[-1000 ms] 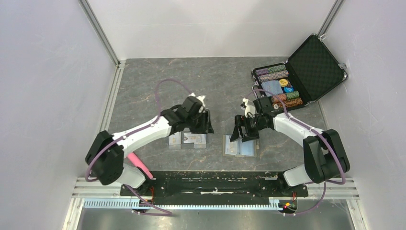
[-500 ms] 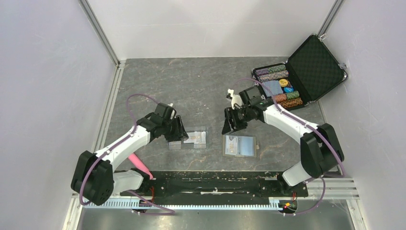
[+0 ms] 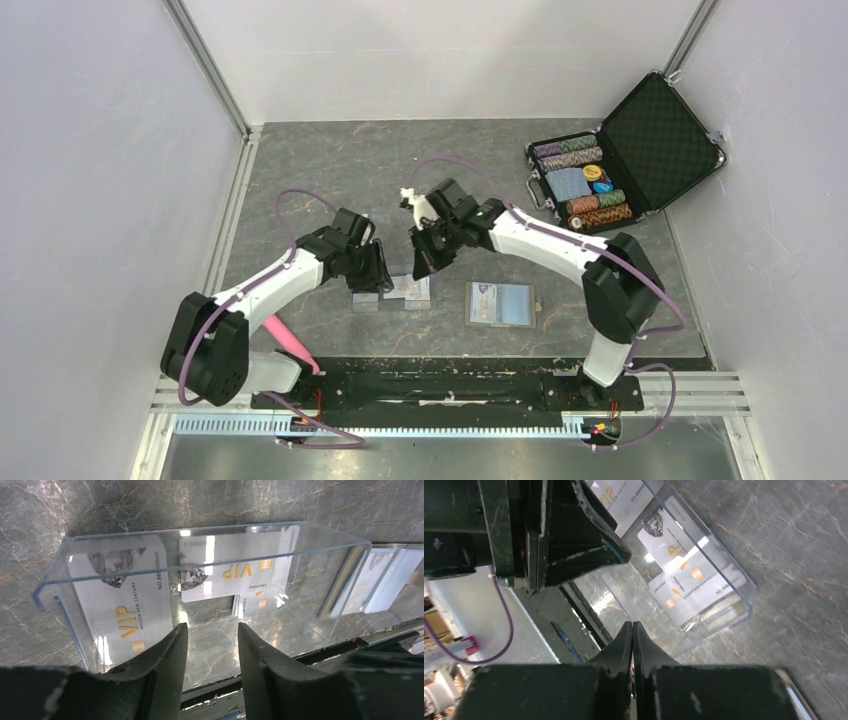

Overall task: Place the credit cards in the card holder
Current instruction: Pick up the credit card from the storage box.

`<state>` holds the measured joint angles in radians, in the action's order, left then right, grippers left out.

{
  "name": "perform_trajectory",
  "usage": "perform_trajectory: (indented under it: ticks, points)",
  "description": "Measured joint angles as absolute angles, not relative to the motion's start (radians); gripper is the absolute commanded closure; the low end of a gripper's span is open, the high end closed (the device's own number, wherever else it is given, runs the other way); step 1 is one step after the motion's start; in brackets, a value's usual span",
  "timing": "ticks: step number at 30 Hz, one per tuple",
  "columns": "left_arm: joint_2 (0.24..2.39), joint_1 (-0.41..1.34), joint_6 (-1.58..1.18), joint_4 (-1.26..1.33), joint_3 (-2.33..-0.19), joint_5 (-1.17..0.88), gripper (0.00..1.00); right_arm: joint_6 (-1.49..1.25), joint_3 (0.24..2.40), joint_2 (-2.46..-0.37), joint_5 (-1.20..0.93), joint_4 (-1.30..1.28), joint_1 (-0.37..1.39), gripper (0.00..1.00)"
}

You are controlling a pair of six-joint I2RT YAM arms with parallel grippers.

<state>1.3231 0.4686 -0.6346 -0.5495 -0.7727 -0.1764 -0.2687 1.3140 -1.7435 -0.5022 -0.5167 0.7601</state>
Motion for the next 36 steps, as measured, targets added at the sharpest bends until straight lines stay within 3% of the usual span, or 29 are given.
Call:
perform_trajectory:
  ticks: [7,18,36]
  points:
    - [1.37,0.469,-0.634,-0.549,-0.799,-0.175,0.53,-0.246,1.373,-1.848,-0.366,-0.531,0.868,1.0]
    - [1.421,0.469,-0.635,-0.544,-0.799,-0.176,0.54,-0.231,1.372,-1.916,-0.181,-0.526,0.88,1.0]
    - [1.477,0.473,-0.635,-0.514,-0.803,-0.177,0.48,-0.231,1.279,-1.925,-0.125,-0.356,0.899,1.0]
